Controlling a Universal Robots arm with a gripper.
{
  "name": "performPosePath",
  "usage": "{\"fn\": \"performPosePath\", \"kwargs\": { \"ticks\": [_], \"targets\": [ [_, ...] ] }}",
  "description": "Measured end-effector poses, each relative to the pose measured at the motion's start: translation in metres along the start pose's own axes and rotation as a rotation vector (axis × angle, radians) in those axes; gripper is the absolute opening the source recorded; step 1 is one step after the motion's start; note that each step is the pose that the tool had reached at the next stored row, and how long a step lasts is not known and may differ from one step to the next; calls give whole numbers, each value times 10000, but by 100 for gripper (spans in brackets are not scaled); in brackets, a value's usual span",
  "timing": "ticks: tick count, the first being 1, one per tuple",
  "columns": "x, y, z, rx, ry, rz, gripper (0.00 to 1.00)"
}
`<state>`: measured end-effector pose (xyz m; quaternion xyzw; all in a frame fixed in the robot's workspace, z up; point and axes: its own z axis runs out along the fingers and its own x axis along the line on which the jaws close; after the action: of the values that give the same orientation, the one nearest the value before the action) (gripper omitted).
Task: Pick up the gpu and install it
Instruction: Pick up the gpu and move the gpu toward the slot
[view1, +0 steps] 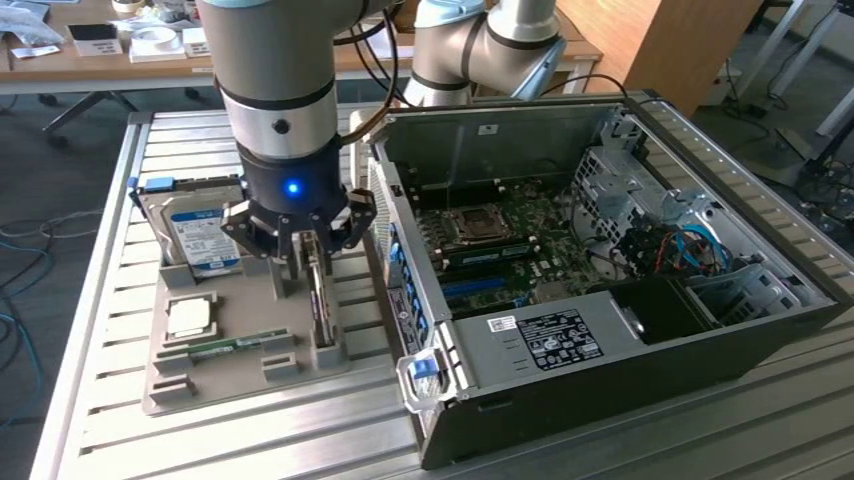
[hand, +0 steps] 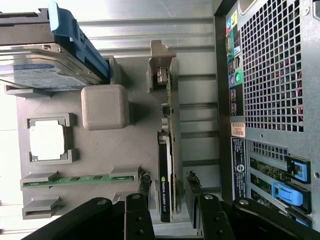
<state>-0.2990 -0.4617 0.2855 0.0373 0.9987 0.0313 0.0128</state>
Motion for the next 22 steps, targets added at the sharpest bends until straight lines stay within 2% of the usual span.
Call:
{"fn": "performPosePath", "kwargs": {
  "ticks": [8,14,22],
  "targets": [
    [4,5,121,-1,0,1,42],
    [8,42,168,-12,-1,1,42],
    [13,73,295,-11,0,0,42]
  ]
}}
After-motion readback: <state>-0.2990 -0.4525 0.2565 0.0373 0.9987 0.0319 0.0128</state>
